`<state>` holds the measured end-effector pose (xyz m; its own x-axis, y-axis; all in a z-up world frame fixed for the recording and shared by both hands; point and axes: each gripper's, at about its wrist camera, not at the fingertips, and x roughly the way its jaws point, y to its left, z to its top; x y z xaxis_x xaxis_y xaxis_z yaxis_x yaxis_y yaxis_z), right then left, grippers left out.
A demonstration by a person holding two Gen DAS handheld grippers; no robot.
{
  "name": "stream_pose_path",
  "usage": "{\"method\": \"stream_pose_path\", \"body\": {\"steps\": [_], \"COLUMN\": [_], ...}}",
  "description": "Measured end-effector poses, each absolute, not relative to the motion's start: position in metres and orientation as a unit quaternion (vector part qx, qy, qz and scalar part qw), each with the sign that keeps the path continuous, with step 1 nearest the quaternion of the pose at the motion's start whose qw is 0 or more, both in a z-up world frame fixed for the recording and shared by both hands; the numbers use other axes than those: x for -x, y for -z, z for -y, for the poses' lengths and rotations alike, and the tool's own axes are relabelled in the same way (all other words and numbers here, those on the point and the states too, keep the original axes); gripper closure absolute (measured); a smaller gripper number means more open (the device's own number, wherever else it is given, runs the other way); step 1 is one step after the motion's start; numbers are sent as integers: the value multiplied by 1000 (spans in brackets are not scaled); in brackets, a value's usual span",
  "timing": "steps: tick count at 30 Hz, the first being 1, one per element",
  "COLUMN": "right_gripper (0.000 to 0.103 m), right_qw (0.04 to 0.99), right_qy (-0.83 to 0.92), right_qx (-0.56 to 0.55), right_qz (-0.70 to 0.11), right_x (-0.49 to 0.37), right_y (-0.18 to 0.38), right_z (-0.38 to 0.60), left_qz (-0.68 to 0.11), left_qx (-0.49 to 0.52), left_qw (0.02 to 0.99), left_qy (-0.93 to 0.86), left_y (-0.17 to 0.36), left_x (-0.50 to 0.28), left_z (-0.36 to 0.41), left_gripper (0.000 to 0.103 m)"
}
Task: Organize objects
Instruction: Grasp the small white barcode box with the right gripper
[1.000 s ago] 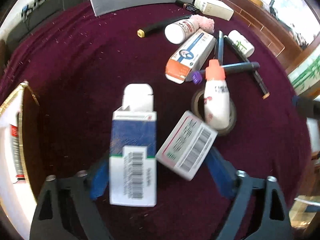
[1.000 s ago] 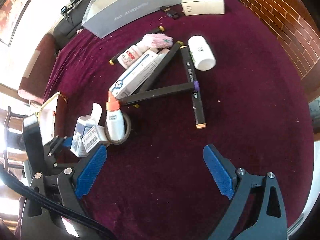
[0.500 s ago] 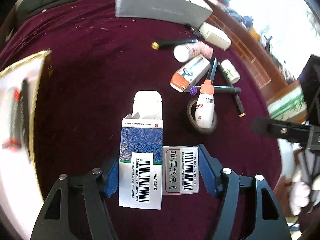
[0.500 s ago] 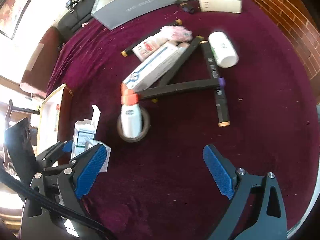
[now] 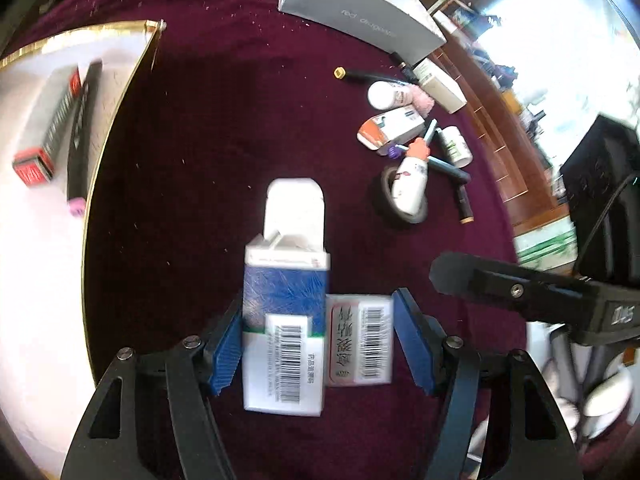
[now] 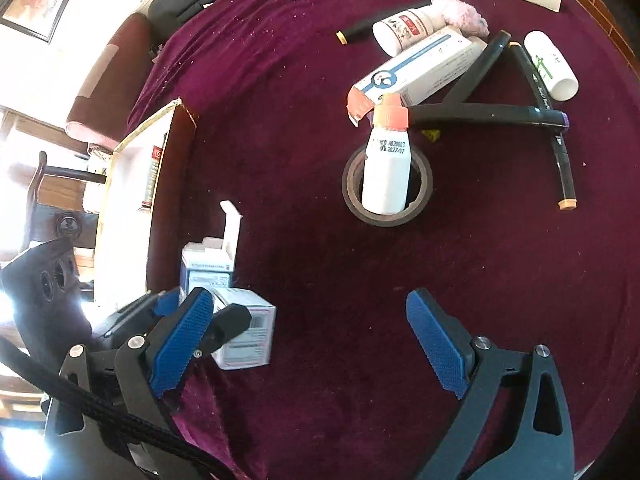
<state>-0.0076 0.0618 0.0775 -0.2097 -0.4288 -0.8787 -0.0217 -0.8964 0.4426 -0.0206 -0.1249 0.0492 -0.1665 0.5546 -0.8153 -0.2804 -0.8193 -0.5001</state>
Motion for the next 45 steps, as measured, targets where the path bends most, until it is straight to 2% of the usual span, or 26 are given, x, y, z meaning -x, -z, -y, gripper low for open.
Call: {"method": "stream_pose_path", "body": {"steps": [7, 10, 12, 14, 17, 19, 21, 23, 24, 25, 32, 40, 43, 45], "right_gripper": [6, 14, 27, 34, 35, 38, 50, 57, 68, 72, 72, 72, 72, 72], "right_qw": [130, 135, 132, 133, 119, 102, 88, 76, 72, 70, 47, 37, 51, 65], "right_qy": [766, 775, 776, 771, 764, 760, 756, 755, 761, 762, 772, 768, 769, 770], "right_qx": [-612, -612, -614, -619, -623, -630, -638, -642, -637, -638, -629, -625, -621, -618], "right_qz": [150, 87, 48, 62, 122, 126, 118, 110, 97, 82, 77, 131, 141, 146], "right_x": [-5, -18, -23, -22, -15, -7, 1, 7, 10, 12, 4, -12, -14, -15], "right_y": [-78, -77, -73, -69, -65, -60, -53, -47, -50, -49, -61, -61, -65, -70], "right_z": [-50, -28, -12, -8, -15, -14, -9, -3, 0, 4, -29, -67, -67, -66], "left_qz": [182, 180, 180, 178, 177, 172, 154, 138, 126, 117, 64, -92, -108, -84], "left_qx": [566, 557, 556, 557, 558, 556, 556, 557, 559, 560, 561, 564, 551, 556], "left_qw": [268, 261, 259, 256, 255, 259, 256, 257, 255, 254, 270, 226, 221, 230], "left_qy": [-758, -768, -769, -770, -770, -771, -775, -778, -779, -780, -780, -789, -798, -794], "left_y": [-73, -82, -83, -82, -82, -84, -84, -84, -83, -82, -75, -36, -30, -32], "left_x": [24, 20, 18, 17, 13, 10, 6, 2, 0, -2, -12, -2, -5, -8], "left_z": [168, 181, 185, 188, 189, 190, 188, 186, 183, 179, 139, 64, 55, 61], "left_gripper": [39, 39, 39, 39, 39, 39, 39, 39, 39, 39, 38, 38, 38, 47]}}
